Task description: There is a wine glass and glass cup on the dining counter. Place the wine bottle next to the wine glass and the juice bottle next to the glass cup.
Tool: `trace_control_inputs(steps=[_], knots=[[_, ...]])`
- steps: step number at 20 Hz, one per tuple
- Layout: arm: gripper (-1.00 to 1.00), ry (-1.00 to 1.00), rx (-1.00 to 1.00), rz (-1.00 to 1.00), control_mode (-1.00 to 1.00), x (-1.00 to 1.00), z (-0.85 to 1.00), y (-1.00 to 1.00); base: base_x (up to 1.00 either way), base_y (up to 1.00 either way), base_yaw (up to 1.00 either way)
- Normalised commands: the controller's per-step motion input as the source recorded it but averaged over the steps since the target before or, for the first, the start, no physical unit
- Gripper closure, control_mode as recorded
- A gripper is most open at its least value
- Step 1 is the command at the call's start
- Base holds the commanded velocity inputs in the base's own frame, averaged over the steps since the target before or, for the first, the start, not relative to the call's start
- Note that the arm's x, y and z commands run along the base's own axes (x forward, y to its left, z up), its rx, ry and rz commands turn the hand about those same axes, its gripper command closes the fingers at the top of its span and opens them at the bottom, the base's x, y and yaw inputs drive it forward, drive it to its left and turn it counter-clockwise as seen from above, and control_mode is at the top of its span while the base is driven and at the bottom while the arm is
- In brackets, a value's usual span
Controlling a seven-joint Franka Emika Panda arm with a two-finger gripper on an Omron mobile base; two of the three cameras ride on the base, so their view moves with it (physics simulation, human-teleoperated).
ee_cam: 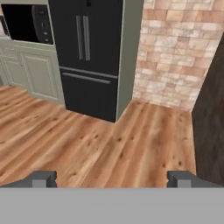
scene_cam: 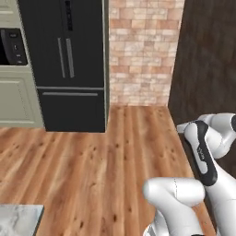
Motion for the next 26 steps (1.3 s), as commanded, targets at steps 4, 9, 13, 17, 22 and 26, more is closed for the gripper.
trace_control_inputs(steps=[4,9,13,17,22,26], knots=[[-1.0,0.0,0.0,0.0,1.0,0.0,0.0,0.0,0.75,0.27,0.11],[-1.0,0.0,0.0,0.0,1.0,0.0,0.0,0.0,0.72,0.14,0.19],[-1.0,0.0,0.0,0.0,1.0,0.0,0.0,0.0,0.72,0.08,0.24],[-1.0,0.0,0.0,0.0,1.0,0.0,0.0,0.0,0.66,0.03,0.32],[-1.0,0.0,0.0,0.0,1.0,0.0,0.0,0.0,0.6,0.0,0.38],[-1.0,0.0,0.0,0.0,1.0,0.0,0.0,0.0,0.55,0.01,0.39]])
